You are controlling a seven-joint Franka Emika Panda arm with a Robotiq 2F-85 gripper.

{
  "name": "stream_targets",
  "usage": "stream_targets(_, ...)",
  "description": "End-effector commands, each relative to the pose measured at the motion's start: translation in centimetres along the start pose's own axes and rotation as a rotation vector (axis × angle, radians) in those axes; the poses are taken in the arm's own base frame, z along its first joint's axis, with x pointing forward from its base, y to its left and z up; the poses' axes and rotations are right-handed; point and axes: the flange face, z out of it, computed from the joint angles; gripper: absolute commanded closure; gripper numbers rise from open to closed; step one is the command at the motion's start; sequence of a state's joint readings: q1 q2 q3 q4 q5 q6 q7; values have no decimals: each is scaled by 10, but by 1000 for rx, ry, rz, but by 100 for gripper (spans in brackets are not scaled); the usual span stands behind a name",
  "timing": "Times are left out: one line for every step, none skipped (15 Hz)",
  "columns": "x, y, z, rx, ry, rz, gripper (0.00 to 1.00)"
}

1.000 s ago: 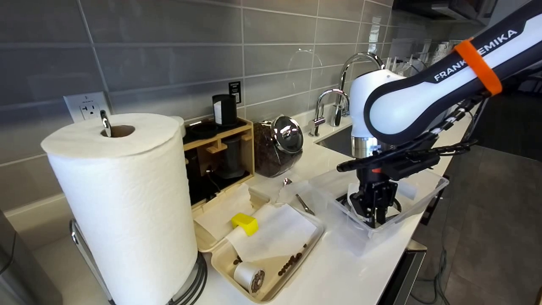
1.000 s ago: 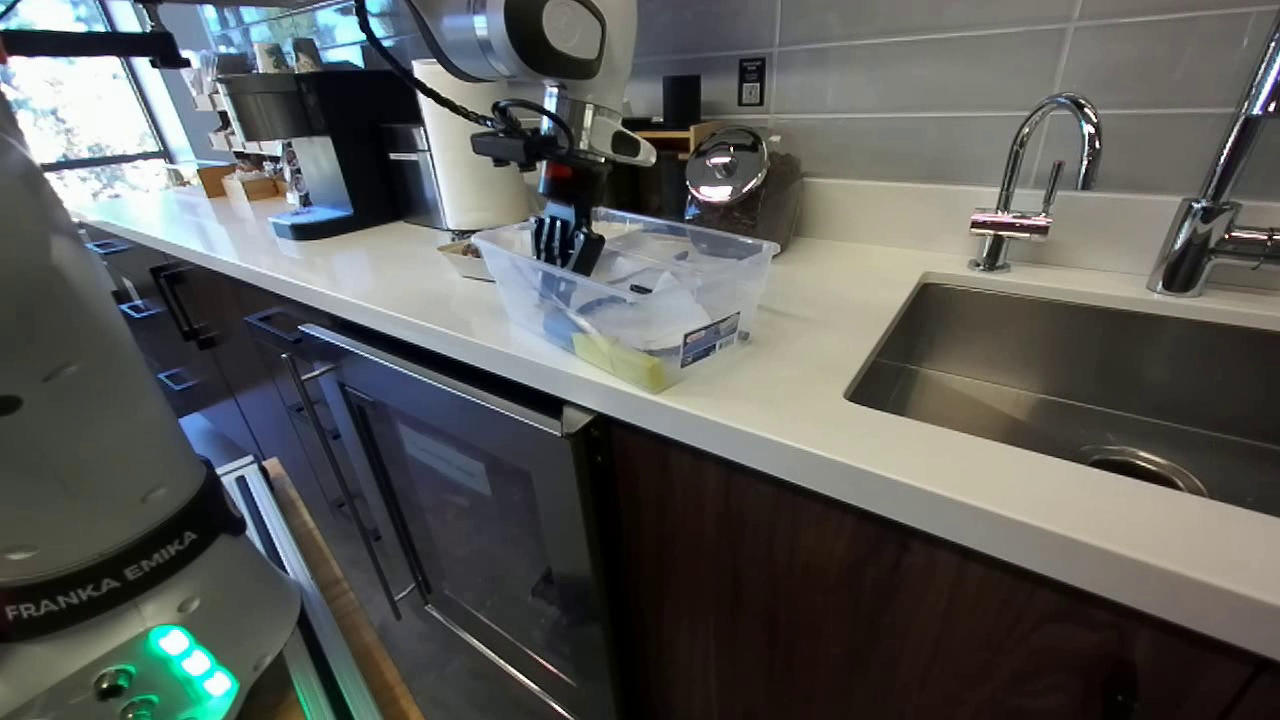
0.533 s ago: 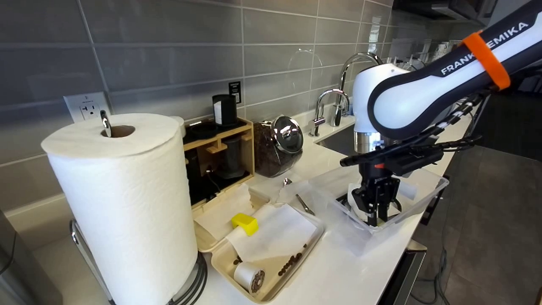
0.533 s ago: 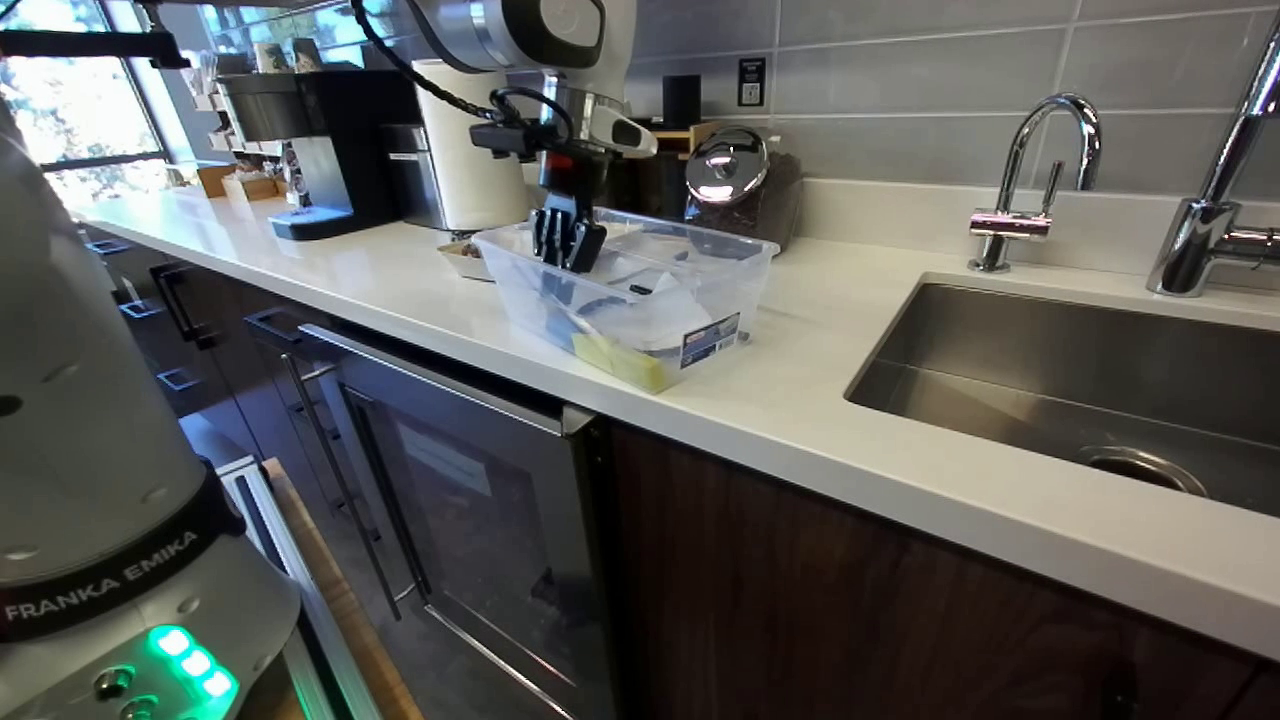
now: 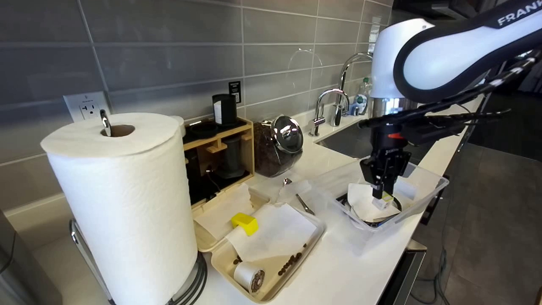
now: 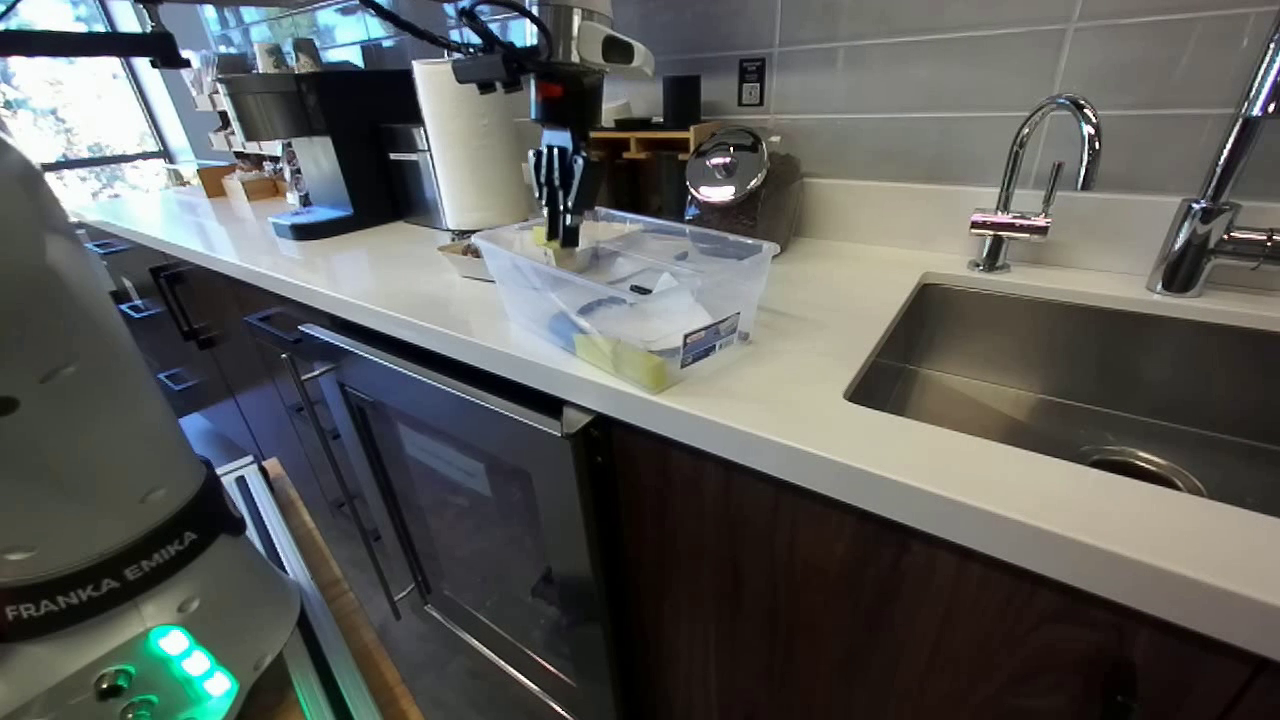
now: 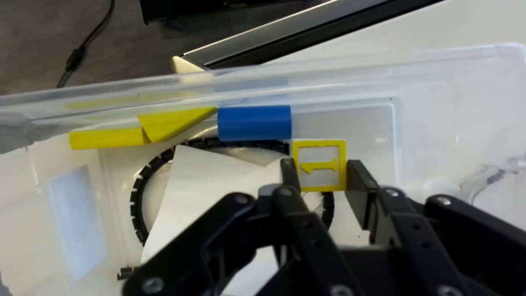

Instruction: Remove the block from the basket

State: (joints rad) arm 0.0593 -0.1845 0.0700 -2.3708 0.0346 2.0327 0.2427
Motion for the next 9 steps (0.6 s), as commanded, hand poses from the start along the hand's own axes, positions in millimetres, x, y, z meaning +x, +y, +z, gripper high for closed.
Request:
stream_targets(-18,-7,-34,-31,146,-18,91)
stream_targets(-21,-11,-44,-36,192,-32,91)
stream_targets(-24,-17,-55,-38,242,-50,91)
stream_targets(-26,-23,-65,-35,289,-74,91)
stream_targets(-29,-31,-74,-38,330,-94,91)
stream_targets(-31,-40,-81,-39,366,-123,91)
stream_targets(-32,-48,-87,-41,401,-146,91)
stream_targets(-33,-57,-92,-40,432,-171,91)
stream_targets(-34,-67,-96,-39,460,-197,91)
